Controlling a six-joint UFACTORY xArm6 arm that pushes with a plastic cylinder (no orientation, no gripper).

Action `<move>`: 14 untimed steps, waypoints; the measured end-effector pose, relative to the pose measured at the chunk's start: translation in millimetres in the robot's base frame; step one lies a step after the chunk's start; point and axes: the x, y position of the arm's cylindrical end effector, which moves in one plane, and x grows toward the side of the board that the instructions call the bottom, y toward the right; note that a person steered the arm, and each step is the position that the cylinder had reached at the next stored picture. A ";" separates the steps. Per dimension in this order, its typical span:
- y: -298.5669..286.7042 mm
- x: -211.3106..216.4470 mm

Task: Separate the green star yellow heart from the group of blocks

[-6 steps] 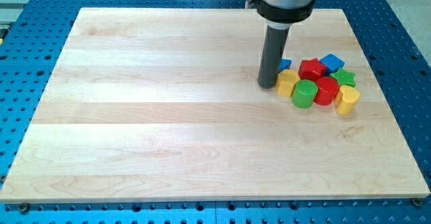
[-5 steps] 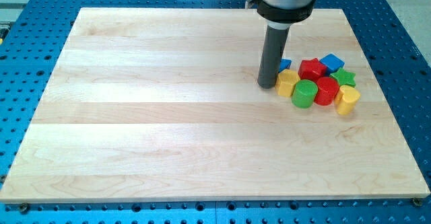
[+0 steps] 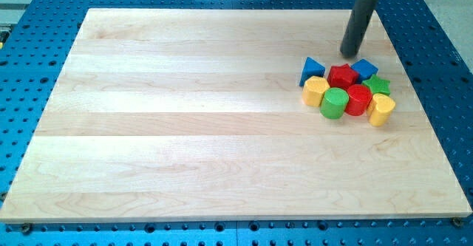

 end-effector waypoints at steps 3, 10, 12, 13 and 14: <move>54.4 34.6; 57.3 99.0; 16.8 162.5; 45.2 134.4; 15.0 125.5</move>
